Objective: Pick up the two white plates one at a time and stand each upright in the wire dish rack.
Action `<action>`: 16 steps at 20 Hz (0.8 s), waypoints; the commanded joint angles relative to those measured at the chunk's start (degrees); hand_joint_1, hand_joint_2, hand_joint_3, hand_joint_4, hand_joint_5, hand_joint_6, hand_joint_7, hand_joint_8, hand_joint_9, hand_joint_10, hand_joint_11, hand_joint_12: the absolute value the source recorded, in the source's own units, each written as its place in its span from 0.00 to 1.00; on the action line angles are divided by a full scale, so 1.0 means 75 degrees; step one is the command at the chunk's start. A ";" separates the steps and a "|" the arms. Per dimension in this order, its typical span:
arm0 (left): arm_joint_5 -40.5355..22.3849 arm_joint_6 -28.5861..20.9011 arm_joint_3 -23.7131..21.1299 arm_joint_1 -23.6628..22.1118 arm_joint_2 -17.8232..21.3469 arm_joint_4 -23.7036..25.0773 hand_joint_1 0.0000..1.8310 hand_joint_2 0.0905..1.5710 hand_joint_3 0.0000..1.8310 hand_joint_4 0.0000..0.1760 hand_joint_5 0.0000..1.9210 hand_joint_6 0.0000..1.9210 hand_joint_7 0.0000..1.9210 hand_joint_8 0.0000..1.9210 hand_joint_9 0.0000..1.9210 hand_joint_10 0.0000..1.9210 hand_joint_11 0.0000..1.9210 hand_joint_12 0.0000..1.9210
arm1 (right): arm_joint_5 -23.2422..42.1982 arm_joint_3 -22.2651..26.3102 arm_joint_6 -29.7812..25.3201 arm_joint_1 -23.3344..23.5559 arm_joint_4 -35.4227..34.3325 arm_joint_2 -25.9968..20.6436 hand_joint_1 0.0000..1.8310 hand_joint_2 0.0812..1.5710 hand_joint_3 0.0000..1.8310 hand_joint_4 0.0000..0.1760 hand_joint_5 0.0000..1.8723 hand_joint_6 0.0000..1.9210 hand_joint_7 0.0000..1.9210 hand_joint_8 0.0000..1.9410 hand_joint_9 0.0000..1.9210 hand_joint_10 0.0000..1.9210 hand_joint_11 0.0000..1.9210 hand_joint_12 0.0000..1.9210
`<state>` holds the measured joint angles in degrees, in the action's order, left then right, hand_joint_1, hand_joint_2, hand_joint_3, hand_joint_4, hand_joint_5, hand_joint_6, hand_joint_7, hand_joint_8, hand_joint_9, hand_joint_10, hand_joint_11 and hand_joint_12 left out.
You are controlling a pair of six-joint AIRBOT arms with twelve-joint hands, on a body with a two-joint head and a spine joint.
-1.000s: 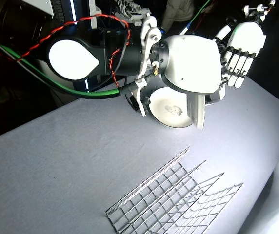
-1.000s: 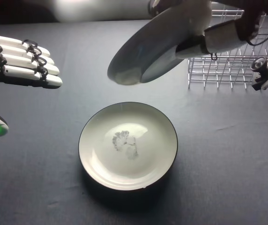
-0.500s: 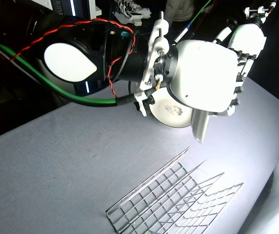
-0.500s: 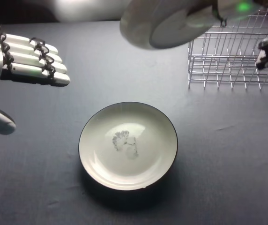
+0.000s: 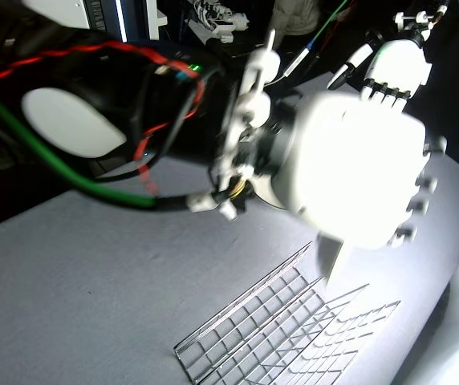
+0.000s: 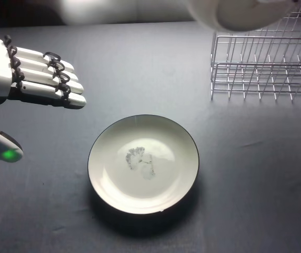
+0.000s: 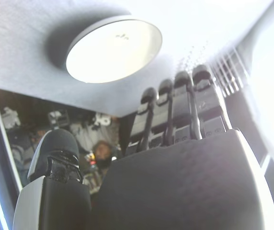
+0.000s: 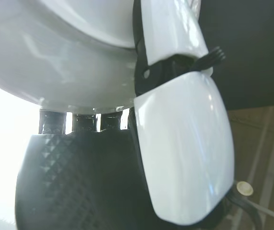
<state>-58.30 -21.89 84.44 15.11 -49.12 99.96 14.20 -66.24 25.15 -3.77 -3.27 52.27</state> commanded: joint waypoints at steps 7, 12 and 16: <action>-0.0080 0.0332 0.0026 -0.0043 0.0049 -0.0508 0.00 0.76 0.00 0.00 0.02 0.01 0.01 0.00 0.01 0.00 0.01 0.00 | 0.1046 -0.0488 -0.0124 -0.0166 -0.0137 -0.0187 0.76 0.68 0.00 0.00 0.51 0.53 0.54 0.41 0.52 0.54 0.46 0.57; -0.0173 0.0332 0.0210 0.0062 -0.0146 -0.0614 0.00 0.76 0.00 0.00 0.02 0.01 0.02 0.01 0.02 0.01 0.02 0.01 | 0.1281 -0.0835 -0.0137 -0.0749 -0.0139 -0.0174 0.76 0.67 0.00 0.00 0.53 0.52 0.55 0.38 0.53 0.54 0.47 0.54; -0.0020 0.0501 0.0057 0.0539 -0.0256 -0.0716 0.00 0.77 0.00 0.00 0.03 0.00 0.02 0.00 0.02 0.00 0.01 0.02 | 0.1550 -0.1021 -0.0137 -0.1359 -0.0139 -0.0162 0.81 0.67 0.00 0.00 0.52 0.49 0.55 0.37 0.54 0.47 0.46 0.73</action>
<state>-57.84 -18.11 84.84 19.99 -51.29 98.65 19.57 -73.80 24.03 -14.83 -4.36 51.31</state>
